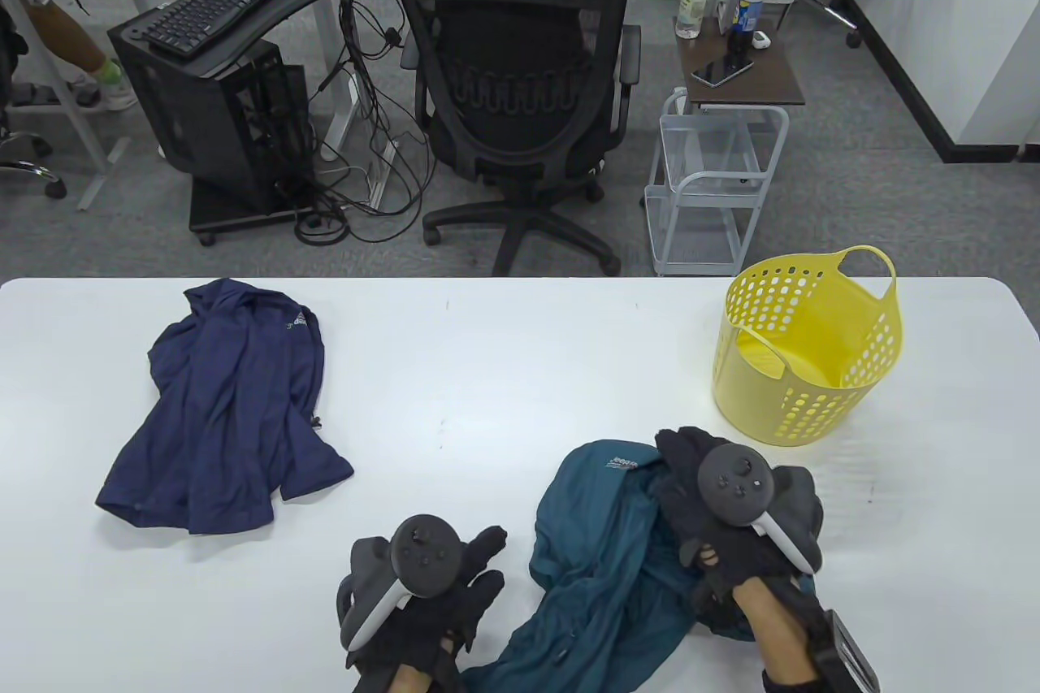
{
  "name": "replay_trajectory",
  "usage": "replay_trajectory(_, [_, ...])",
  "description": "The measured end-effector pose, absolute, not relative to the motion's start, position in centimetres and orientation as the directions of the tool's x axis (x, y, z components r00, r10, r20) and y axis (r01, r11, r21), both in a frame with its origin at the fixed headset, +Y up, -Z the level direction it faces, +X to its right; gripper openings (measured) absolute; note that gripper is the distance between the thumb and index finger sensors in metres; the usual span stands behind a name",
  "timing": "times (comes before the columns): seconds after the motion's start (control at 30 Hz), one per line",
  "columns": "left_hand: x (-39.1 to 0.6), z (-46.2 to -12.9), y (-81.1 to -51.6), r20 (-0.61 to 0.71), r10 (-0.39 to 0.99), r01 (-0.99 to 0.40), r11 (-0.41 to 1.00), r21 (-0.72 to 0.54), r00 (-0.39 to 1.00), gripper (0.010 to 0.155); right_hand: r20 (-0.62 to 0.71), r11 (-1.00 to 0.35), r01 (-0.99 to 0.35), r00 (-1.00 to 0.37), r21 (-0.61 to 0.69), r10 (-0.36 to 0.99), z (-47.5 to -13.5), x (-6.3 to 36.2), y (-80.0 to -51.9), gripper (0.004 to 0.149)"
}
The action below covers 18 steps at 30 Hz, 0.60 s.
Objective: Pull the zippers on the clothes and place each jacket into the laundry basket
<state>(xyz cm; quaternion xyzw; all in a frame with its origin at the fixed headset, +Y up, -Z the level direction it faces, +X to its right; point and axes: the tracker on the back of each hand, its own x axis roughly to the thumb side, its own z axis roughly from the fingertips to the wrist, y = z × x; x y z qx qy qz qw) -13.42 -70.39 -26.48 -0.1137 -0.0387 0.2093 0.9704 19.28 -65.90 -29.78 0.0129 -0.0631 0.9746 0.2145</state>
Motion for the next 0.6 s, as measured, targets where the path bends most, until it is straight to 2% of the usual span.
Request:
replay_trajectory(0.07, [-11.9,-26.9,-71.5,0.09,0.284,-0.246,0.923,-0.297,0.955,0.052,0.057,-0.9,-0.413,-0.911,-0.143,0.409,-27.6,18.8,-66.0,0.047])
replay_trajectory(0.13, [-10.3,-27.0,-72.8,0.132,0.221,-0.158,0.914,-0.373,0.966,0.057,0.033,-0.915,-0.403,-0.915,-0.015,0.403,-26.7,17.9,-67.4,0.046])
replay_trajectory(0.23, [-7.6,-27.1,-75.2,0.195,0.162,-0.04,0.856,-0.516,0.967,0.072,-0.014,-0.861,-0.377,-0.918,0.34,0.396,-26.7,16.0,-72.0,0.069])
replay_trajectory(0.33, [-6.8,-26.7,-76.0,0.227,0.179,-0.023,0.83,-0.558,0.957,0.078,-0.034,-0.738,-0.446,-0.866,0.506,0.5,-27.7,14.8,-75.4,0.081])
replay_trajectory(0.4, [-6.9,-26.6,-76.1,0.238,0.215,-0.042,0.818,-0.573,0.947,0.081,-0.072,-0.63,-0.537,-0.789,0.561,0.61,-28.3,14.4,-76.3,0.083])
replay_trajectory(0.47, [-7.1,-26.6,-76.0,0.229,0.297,-0.105,0.791,-0.603,0.927,0.084,-0.129,-0.479,-0.657,-0.656,0.582,0.743,-29.3,14.0,-76.8,0.074])
replay_trajectory(0.5, [-7.2,-26.7,-75.8,0.213,0.336,-0.146,0.782,-0.605,0.917,0.085,-0.146,-0.424,-0.721,-0.582,0.548,0.8,-29.8,13.9,-76.7,0.069])
replay_trajectory(0.6, [-7.9,-26.8,-75.1,0.166,0.415,-0.258,0.782,-0.568,0.895,0.088,-0.125,-0.391,-0.8,-0.492,0.456,0.861,-31.0,14.0,-76.2,0.059])
